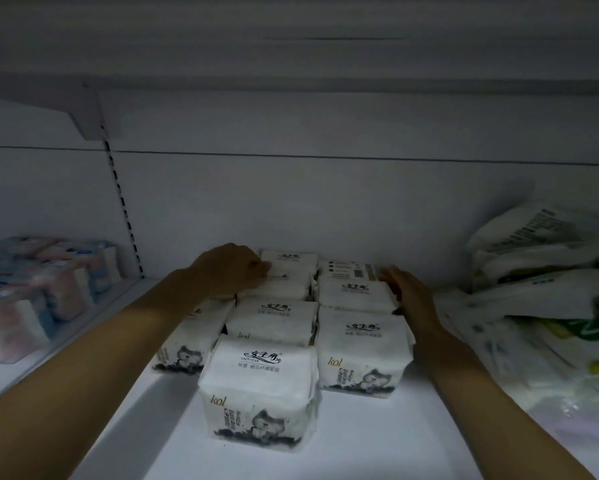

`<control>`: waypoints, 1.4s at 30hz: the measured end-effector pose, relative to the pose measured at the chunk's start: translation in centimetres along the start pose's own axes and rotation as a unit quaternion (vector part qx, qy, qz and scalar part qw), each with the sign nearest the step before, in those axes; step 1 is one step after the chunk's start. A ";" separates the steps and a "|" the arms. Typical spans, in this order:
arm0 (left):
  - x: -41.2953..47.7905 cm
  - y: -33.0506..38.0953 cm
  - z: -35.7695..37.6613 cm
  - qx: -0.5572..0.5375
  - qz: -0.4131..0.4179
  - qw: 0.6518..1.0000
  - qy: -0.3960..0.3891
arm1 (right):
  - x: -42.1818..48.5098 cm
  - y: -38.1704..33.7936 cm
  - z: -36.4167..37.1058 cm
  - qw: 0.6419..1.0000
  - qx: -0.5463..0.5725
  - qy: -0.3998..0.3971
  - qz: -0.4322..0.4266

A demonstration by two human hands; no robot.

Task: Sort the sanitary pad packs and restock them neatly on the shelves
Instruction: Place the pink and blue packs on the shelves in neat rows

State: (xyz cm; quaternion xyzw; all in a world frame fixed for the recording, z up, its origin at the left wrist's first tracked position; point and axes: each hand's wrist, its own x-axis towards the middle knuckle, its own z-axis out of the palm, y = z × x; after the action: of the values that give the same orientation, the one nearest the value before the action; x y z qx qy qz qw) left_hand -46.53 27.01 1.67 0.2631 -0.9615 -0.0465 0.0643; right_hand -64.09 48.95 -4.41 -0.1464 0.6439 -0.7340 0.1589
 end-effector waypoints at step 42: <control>2.2 6.7 5.1 -0.419 0.117 0.886 0.162 | 0.1 1.3 -0.4 0.949 -0.081 -0.015 -0.305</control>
State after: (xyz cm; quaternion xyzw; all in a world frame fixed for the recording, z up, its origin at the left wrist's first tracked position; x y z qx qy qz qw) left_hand -52.51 31.94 -2.30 0.1015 -0.8526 -0.3941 0.3279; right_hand -64.29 49.13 -5.79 -0.3586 0.6234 -0.6907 -0.0754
